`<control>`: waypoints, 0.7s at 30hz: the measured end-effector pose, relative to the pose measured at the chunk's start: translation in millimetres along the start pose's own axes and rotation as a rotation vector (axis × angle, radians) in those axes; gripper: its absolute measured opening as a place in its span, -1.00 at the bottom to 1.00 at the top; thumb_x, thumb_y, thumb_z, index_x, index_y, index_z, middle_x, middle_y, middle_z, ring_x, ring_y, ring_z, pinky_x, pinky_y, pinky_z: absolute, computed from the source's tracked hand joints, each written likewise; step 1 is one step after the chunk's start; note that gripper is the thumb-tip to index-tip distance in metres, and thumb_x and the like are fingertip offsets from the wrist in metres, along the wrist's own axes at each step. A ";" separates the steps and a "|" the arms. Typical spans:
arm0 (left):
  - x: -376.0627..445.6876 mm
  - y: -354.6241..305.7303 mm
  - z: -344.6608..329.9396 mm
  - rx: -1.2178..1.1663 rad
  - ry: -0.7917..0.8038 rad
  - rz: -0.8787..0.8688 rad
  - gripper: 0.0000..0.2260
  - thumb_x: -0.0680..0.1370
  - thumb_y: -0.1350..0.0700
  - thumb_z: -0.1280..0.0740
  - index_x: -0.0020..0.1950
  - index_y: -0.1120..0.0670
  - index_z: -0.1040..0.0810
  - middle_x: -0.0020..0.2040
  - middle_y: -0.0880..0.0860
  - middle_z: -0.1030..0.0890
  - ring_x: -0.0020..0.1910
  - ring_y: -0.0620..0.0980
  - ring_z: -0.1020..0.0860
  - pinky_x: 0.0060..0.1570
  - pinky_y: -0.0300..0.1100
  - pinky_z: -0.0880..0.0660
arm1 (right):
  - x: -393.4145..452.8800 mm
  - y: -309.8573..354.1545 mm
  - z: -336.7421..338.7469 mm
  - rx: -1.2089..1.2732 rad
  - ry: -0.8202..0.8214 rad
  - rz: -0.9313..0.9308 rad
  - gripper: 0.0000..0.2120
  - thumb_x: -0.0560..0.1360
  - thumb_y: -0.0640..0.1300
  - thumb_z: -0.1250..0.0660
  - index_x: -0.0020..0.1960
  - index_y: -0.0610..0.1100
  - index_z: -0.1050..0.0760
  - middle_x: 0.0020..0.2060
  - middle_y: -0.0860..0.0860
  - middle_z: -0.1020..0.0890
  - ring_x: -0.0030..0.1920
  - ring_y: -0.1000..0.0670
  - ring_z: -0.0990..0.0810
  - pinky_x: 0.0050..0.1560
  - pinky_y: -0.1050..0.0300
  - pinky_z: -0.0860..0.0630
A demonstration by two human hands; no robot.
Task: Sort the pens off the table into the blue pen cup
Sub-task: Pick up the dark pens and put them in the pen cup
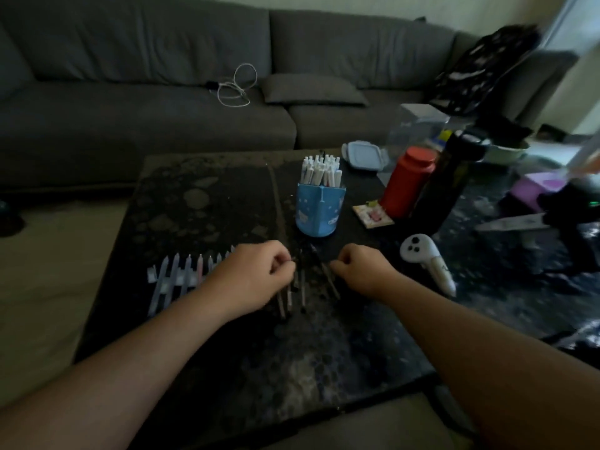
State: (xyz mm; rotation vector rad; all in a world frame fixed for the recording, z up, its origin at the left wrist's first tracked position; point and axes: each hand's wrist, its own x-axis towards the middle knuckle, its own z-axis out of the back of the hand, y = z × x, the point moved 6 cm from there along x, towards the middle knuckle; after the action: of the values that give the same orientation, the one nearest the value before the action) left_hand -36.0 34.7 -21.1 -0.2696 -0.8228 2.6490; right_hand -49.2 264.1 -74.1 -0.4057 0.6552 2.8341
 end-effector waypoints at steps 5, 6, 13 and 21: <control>-29.5 10.7 7.9 -0.184 -0.066 0.086 -0.80 0.72 -0.08 -0.24 0.02 -0.16 -0.66 -0.15 -0.19 -0.70 -0.26 -0.24 -0.61 -0.27 -0.21 -0.46 | -17.7 8.6 -18.2 -0.094 -0.047 0.020 -0.63 0.63 0.26 -0.31 0.23 -0.01 -0.47 0.17 -0.08 -0.50 0.17 -0.12 -0.51 0.21 -0.07 -0.53; -34.8 13.5 8.1 -0.236 -0.084 0.105 -0.80 0.73 -0.08 -0.24 0.05 -0.18 -0.67 -0.12 -0.20 -0.70 -0.19 -0.23 -0.63 -0.21 -0.19 -0.50 | -17.9 10.6 -19.4 -0.113 -0.038 0.014 -0.65 0.66 0.21 -0.28 0.28 -0.01 -0.44 0.22 -0.11 -0.50 0.21 -0.16 -0.50 0.24 -0.10 -0.52; -46.7 49.0 14.3 -0.579 -0.211 0.179 -0.80 0.73 0.04 -0.28 0.05 -0.16 -0.69 -0.08 -0.09 -0.73 -0.09 -0.09 -0.66 0.03 -0.15 -0.59 | -11.0 24.3 -20.4 -0.064 0.018 -0.098 -0.39 0.57 0.43 -0.21 0.44 0.06 -0.38 0.34 -0.16 -0.46 0.35 -0.25 -0.45 0.33 -0.21 -0.48; -19.0 64.1 -5.5 -0.717 -0.163 0.236 -0.79 0.73 0.13 -0.29 0.21 -0.11 -0.68 -0.01 -0.06 -0.74 -0.05 -0.09 -0.67 -0.09 -0.21 -0.59 | -7.6 16.8 -22.9 -0.173 -0.011 0.031 -0.79 0.69 0.18 -0.23 0.23 0.09 -0.40 0.15 -0.04 -0.48 0.12 -0.07 -0.48 0.18 -0.05 -0.52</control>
State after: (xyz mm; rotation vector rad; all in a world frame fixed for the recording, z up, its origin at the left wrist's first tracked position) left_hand -34.7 -19.1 -61.1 -0.3424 -1.8834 2.4926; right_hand -41.4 237.9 -84.9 -0.4105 0.4182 2.9309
